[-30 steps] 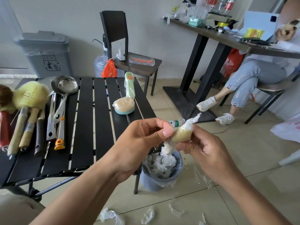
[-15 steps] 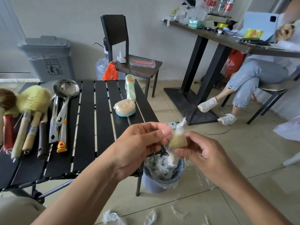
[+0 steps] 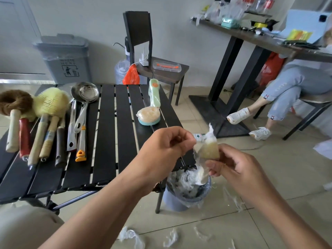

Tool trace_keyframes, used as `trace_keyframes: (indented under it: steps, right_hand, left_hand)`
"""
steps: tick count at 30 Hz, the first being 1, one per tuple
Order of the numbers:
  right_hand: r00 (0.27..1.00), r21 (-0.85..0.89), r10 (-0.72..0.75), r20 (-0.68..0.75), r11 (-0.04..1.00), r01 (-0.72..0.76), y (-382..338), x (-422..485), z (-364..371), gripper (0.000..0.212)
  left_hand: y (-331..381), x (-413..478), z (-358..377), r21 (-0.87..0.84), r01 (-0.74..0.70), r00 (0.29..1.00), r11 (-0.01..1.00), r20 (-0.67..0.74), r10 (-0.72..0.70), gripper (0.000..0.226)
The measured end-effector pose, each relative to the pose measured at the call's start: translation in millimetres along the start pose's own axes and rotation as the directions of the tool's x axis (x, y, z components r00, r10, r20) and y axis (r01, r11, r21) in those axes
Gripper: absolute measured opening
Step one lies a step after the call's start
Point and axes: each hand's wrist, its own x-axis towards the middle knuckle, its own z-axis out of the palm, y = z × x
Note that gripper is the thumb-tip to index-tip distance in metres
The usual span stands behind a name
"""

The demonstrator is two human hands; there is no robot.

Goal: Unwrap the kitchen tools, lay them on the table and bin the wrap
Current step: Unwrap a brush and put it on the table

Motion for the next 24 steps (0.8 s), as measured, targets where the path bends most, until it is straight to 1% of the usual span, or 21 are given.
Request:
trace_keyframes:
  steps: [3,5,7,9,10,12,13,14,16,18,20,22,24]
  right_hand:
    - [0.996,0.113,0.053,0.065,0.992,-0.061,-2.6,0.9,-0.1,0.029]
    - [0.991,0.135,0.082,0.101,0.986,-0.096,-4.6,0.1,1.9,0.031]
    - [0.988,0.168,0.098,0.122,0.979,-0.117,-6.2,-1.2,4.1,0.025]
    - [0.984,0.265,0.128,0.125,0.951,-0.158,-7.8,-2.2,5.6,0.018]
    - [0.981,0.313,0.149,0.126,0.932,-0.182,-8.3,-2.5,5.6,0.022]
    - [0.973,0.38,0.202,0.115,0.896,-0.231,-9.1,-2.4,5.8,0.04]
    - [0.969,0.401,0.223,0.11,0.882,-0.249,-9.8,-1.5,6.3,0.043]
    - [0.965,0.418,0.24,0.103,0.87,-0.261,-10.0,-1.7,5.8,0.042]
    - [0.963,0.442,0.254,0.089,0.856,-0.267,-9.8,-0.9,7.8,0.037]
    - [0.966,0.455,0.253,0.054,0.855,-0.25,-8.2,-2.0,8.8,0.032]
    - [0.97,0.458,0.241,0.029,0.859,-0.227,-7.9,-3.7,9.5,0.028]
    - [0.974,0.467,0.225,0.037,0.858,-0.216,-9.2,-5.2,9.6,0.028]
    - [0.974,0.442,0.221,0.044,0.87,-0.217,-11.3,-6.0,7.3,0.033]
  left_hand:
    - [-2.6,0.0,3.4,-0.22,0.009,1.0,0.976,0.026,-0.004,0.015]
    - [-4.0,1.7,8.1,-0.333,-0.012,1.0,0.943,0.006,0.015,0.017]
    - [-6.2,3.7,12.6,-0.425,-0.04,0.999,0.904,-0.029,0.031,0.016]
    - [-7.4,4.2,18.0,-0.52,-0.063,0.998,0.852,-0.049,0.044,0.014]
    - [-7.7,4.1,21.0,-0.562,-0.073,0.997,0.824,-0.053,0.052,0.012]
    - [-8.0,3.1,26.1,-0.62,-0.09,0.996,0.779,-0.051,0.074,0.007]
    - [-8.7,2.9,27.1,-0.644,-0.096,0.995,0.759,-0.05,0.083,0.006]
    - [-9.2,3.3,28.5,-0.665,-0.096,0.995,0.74,-0.046,0.088,0.005]
    - [-10.7,4.5,28.3,-0.697,-0.089,0.996,0.712,-0.047,0.08,0.005]
    - [-11.3,7.2,29.3,-0.707,-0.046,0.999,0.706,-0.044,0.022,0.008]
    - [-13.4,9.3,29.6,-0.705,0.028,0.999,0.709,0.006,-0.034,0.023]
    - [-15.0,9.2,29.8,-0.63,0.089,0.996,0.771,0.075,-0.053,0.041]
    - [-18.9,8.2,31.4,-0.507,0.117,0.992,0.854,0.108,-0.071,0.05]
